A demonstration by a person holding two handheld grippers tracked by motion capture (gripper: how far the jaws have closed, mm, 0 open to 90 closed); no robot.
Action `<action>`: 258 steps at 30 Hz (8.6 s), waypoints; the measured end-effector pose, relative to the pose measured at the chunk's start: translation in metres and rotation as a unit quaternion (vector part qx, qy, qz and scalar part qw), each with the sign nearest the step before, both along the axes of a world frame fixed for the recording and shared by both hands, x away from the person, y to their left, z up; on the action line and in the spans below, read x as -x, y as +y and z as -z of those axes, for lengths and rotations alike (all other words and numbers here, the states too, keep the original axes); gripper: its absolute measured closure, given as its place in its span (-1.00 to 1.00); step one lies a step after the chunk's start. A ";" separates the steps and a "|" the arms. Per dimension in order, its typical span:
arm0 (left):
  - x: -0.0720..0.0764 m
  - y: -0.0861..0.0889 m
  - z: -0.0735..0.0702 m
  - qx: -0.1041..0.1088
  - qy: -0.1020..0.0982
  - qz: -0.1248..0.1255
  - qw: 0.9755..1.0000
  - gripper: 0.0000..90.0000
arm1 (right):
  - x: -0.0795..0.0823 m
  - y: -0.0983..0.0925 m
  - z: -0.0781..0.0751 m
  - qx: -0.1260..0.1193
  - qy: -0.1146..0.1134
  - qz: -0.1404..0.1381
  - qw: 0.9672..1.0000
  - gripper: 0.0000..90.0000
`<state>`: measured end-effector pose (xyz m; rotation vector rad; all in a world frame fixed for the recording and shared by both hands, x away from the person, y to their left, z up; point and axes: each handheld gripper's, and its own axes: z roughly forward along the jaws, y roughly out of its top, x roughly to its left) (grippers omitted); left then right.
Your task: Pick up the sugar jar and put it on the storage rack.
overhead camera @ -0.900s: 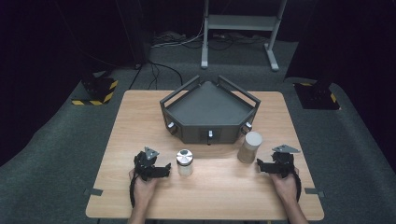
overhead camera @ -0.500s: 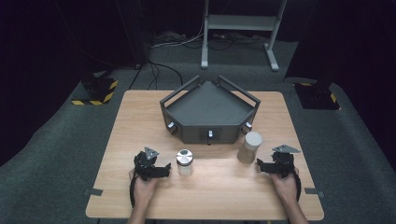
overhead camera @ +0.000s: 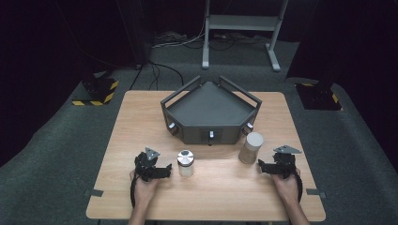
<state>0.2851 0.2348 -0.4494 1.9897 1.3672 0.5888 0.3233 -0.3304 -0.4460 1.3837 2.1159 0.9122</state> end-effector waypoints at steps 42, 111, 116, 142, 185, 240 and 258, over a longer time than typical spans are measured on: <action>0.011 0.007 -0.006 0.008 0.012 0.041 0.999 -0.96 | 0.000 0.000 0.000 0.000 0.000 0.000 1.000 -0.83; 0.008 -0.048 0.006 0.069 -0.026 0.111 0.991 -0.75 | 0.000 0.000 0.000 0.001 -0.001 0.000 1.000 -0.82; 0.006 -0.047 0.005 0.066 -0.025 0.110 0.991 -0.73 | 0.000 0.000 0.000 0.001 -0.001 0.000 1.000 -0.82; 0.001 -0.052 0.002 0.062 -0.033 0.120 0.990 -0.43 | 0.000 0.000 0.000 0.000 -0.001 0.001 1.000 -0.82; 0.017 -0.073 0.030 0.191 -0.073 0.025 0.979 -0.30 | 0.000 0.000 0.000 0.001 -0.001 0.000 1.000 -0.82; -0.039 -0.059 -0.073 0.250 -0.049 0.093 0.962 -0.30 | 0.000 0.000 0.000 0.001 -0.001 0.000 1.000 -0.82; -0.062 -0.061 -0.106 0.254 -0.059 0.094 0.961 -0.30 | 0.000 0.000 0.000 0.000 -0.001 0.000 1.000 -0.82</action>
